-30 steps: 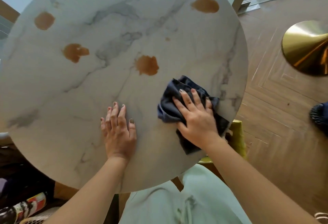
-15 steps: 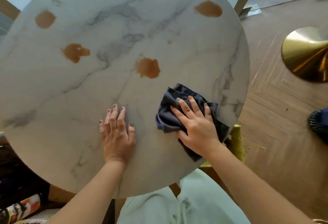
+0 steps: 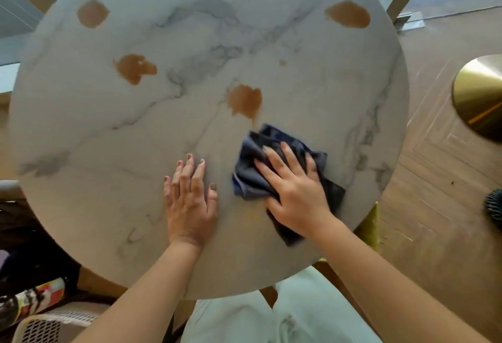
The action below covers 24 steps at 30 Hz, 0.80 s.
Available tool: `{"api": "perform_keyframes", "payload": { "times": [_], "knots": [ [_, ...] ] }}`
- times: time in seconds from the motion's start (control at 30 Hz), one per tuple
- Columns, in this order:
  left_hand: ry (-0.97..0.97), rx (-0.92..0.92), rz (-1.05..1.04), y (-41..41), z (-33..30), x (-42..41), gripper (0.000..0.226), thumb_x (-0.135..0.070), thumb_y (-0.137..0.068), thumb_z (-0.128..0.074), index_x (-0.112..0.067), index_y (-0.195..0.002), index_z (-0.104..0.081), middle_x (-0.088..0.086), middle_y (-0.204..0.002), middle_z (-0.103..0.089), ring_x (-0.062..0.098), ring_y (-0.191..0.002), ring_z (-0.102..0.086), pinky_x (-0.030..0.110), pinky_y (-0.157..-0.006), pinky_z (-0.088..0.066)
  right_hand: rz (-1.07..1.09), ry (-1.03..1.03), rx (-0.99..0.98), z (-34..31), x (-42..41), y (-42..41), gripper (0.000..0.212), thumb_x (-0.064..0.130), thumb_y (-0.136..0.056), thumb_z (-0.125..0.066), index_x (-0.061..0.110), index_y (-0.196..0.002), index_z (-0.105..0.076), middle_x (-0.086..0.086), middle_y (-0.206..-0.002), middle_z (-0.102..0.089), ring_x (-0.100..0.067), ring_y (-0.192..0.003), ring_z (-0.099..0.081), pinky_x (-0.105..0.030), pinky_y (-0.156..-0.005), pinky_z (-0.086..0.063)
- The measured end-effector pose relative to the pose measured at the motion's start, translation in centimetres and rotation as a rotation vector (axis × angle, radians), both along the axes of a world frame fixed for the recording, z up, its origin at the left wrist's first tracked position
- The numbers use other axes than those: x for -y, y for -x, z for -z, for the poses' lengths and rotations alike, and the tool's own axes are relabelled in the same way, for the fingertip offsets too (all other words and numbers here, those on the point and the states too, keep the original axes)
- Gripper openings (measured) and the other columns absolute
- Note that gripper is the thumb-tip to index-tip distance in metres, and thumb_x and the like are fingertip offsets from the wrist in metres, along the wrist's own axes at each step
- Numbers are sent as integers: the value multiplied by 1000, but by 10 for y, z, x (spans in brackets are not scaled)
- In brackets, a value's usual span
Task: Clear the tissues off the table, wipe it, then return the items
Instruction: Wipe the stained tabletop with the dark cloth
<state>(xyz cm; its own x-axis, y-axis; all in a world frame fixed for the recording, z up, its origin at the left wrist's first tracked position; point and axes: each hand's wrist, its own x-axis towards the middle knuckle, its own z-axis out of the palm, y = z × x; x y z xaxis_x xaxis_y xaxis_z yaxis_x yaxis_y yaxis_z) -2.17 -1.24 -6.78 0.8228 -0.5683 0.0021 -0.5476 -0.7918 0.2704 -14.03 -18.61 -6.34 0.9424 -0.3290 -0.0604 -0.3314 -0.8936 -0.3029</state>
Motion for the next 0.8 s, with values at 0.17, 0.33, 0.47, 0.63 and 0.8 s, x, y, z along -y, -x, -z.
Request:
{"api": "perform_keyframes", "payload": {
  "times": [0.17, 0.33, 0.47, 0.63, 0.8],
  "knots": [
    [-2, -13, -2, 1, -2, 0, 55, -33, -86, -32, -12, -136, -40, 11, -147, -33, 22, -137, -18, 43, -114, -8, 352, 3, -90, -5, 84, 8, 60, 45, -85, -34, 28, -142, -31, -1, -154, -22, -28, -142, -15, -57, -110, -9],
    [-12, -11, -3, 0, -2, 1, 56, -33, -85, -33, -12, -137, -40, 11, -147, -34, 22, -136, -21, 39, -113, -6, 421, -43, -90, -3, 88, -106, 58, 46, -92, -35, 27, -145, -23, -1, -156, -9, -32, -143, -1, -61, -109, -2],
    [-8, 21, 7, 0, -3, 1, 53, -33, -87, -35, -11, -135, -42, 12, -145, -37, 22, -136, -21, 42, -113, -11, 6, 2, -3, -2, 11, -77, 59, 44, -81, -38, 27, -137, -41, 0, -151, -29, -29, -141, -21, -61, -108, -16],
    [10, 27, 4, -1, 1, 0, 51, -31, -87, -36, -12, -134, -43, 12, -144, -39, 22, -136, -23, 41, -112, -9, 117, 28, -54, -4, 52, -23, 59, 44, -82, -37, 28, -138, -40, 0, -151, -29, -26, -141, -21, -59, -108, -16],
    [8, 45, 14, -1, 2, 0, 50, -30, -87, -37, -10, -133, -43, 13, -142, -41, 24, -135, -25, 41, -112, -9, 355, -26, -101, -6, 90, -138, 58, 45, -91, -36, 31, -145, -21, 2, -156, -9, -28, -144, 1, -60, -110, 0]
  ]
}}
